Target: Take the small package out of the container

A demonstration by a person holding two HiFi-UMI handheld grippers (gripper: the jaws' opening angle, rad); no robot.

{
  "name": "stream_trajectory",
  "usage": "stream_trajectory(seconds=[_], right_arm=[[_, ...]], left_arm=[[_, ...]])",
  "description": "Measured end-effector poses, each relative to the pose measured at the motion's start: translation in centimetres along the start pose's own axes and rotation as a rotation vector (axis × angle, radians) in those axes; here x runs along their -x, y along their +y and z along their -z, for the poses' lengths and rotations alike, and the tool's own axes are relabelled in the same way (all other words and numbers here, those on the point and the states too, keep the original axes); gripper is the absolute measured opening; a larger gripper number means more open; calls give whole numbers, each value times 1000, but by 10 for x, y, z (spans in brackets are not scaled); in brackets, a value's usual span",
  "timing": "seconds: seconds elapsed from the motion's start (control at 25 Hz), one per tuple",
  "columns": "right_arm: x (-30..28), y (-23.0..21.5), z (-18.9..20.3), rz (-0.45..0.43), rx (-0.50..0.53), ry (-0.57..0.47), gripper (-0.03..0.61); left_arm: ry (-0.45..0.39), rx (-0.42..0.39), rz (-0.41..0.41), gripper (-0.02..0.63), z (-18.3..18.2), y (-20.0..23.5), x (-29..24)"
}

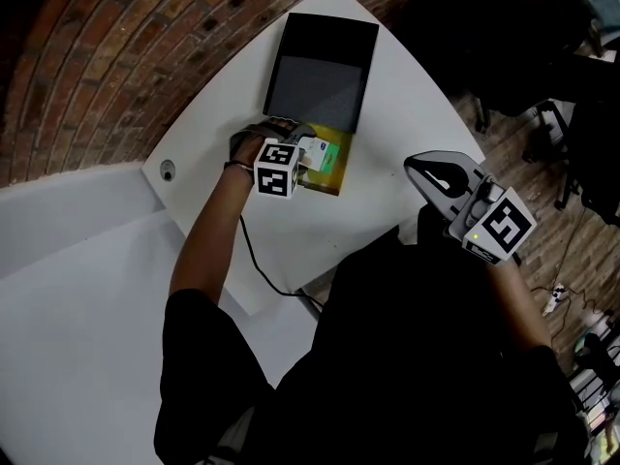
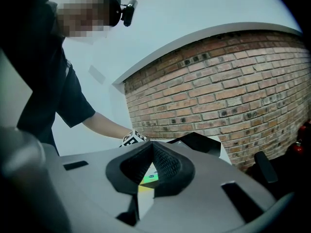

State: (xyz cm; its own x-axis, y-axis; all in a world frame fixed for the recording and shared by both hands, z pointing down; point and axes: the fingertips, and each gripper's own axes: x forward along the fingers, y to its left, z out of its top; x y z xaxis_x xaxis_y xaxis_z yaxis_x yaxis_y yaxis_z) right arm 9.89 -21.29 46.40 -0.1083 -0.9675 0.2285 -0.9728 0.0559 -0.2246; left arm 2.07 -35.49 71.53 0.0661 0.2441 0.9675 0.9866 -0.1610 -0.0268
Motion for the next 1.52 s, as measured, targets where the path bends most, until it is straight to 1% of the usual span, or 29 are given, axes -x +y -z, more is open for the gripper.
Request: stream_trajectory(seconds=[0.2, 0.32, 0.52, 0.64, 0.8, 0.92, 1.16, 1.32, 1.52], right_arm=[[8, -1, 0, 15, 4, -4, 6], [11, -2, -1, 18, 8, -8, 6], [13, 2, -3, 9, 15, -14, 6], [11, 3, -3, -6, 21, -12, 6], [8, 4, -4, -18, 22, -17, 6], [7, 7, -7, -31, 32, -20, 6], [9, 6, -16, -32, 43, -30, 6], [13, 7, -25, -34, 56, -37, 6], [11, 5, -40, -40, 83, -59, 6]], left_arm=[[-4, 0, -12, 324, -1, 0, 1], [-38, 25, -8, 324, -8, -3, 4], [-77, 42, -17, 324, -22, -5, 18], [-121, 59, -44, 324, -35, -4, 37], [-139, 58, -95, 324, -42, 2, 62], [-178, 87, -145, 324, -49, 7, 83], [-346, 221, -255, 324, -69, 17, 129], [-468, 306, -365, 324, -82, 22, 169], [-574, 360, -502, 324, -92, 26, 216]])
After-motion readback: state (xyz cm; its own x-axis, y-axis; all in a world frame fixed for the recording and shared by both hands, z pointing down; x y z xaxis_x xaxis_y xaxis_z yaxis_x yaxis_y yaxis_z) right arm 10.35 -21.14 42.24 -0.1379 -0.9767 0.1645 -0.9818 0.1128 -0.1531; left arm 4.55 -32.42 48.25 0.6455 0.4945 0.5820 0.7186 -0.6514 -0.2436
